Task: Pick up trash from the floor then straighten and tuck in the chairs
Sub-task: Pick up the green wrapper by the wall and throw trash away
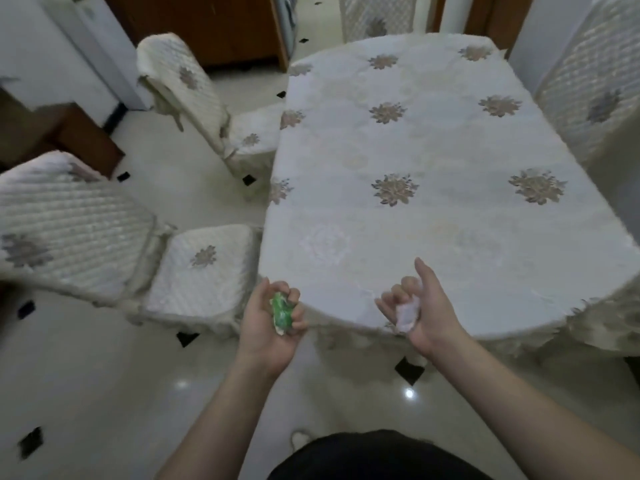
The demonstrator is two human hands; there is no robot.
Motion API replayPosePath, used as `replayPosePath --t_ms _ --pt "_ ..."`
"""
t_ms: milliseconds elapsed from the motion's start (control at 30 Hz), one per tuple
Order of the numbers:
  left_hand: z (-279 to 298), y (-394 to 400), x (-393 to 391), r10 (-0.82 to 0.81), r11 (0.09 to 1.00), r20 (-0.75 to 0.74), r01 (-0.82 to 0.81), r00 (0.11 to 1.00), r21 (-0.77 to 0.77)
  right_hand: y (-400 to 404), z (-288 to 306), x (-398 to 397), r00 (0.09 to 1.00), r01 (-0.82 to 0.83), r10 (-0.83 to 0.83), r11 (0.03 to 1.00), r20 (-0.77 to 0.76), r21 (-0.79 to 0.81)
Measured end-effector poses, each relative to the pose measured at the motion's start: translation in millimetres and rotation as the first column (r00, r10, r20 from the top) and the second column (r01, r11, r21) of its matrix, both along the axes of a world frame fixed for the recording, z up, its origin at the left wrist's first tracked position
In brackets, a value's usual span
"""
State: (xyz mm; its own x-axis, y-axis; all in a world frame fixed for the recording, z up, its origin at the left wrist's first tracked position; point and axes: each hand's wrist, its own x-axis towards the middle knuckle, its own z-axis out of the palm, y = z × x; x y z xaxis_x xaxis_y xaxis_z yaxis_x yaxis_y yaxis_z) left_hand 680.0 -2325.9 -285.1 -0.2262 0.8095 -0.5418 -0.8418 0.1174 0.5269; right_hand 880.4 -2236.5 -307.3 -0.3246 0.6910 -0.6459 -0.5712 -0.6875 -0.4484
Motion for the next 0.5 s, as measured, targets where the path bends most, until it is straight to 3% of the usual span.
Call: replayPosePath --t_ms 100,267,500 --pt "-3.8 -23.0 -51.7 0.043 0.999 0.029 -0.043 0.999 0.014 -9.0 5.1 -66.5 0.995 -0.051 0.052 0.999 0.082 -0.011" --pt "-15.3 -56.7 -141.5 0.097 0.995 0.033 -0.097 0.995 0.010 -30.7 -3.7 -167.7 0.933 -0.329 0.312 0.941 0.179 0.076" --pt "-18.8 -94.8 -243.8 0.240 0.971 0.023 -0.240 0.970 -0.006 -52.7 -6.8 -284.9 0.905 -0.401 0.397 0.916 -0.154 0.010"
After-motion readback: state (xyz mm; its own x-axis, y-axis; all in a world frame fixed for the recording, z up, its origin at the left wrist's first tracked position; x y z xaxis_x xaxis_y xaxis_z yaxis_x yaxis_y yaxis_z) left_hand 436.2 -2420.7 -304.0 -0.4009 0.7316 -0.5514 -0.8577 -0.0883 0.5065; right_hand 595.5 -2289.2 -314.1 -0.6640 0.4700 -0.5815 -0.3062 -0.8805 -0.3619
